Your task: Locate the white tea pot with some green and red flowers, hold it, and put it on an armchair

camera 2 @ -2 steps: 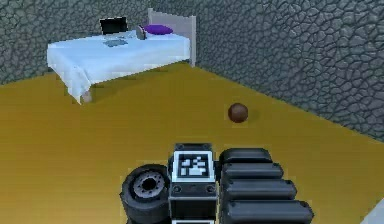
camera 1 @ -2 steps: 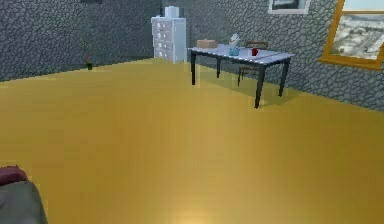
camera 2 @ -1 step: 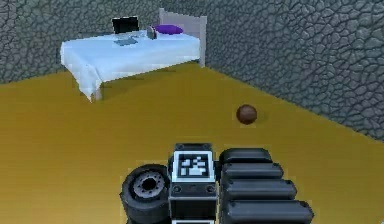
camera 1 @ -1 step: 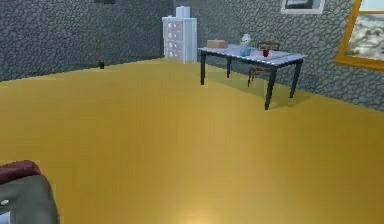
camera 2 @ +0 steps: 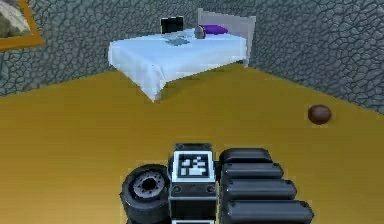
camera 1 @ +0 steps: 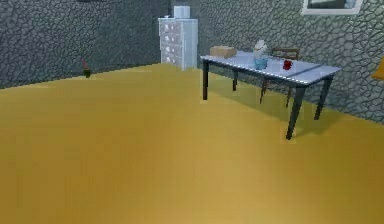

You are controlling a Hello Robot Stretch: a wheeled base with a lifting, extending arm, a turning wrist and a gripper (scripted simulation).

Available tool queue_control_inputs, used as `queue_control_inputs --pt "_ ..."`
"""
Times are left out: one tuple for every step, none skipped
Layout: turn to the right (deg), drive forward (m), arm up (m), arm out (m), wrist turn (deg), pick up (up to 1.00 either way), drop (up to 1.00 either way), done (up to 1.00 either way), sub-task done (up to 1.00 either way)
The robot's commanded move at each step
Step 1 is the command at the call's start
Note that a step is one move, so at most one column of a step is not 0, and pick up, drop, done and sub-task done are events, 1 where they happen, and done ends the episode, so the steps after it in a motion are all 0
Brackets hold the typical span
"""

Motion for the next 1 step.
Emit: queue_control_inputs --pt "-39.0 0.0 0.0 0.0 0.0 0.0 0.0 0.0 0.0"
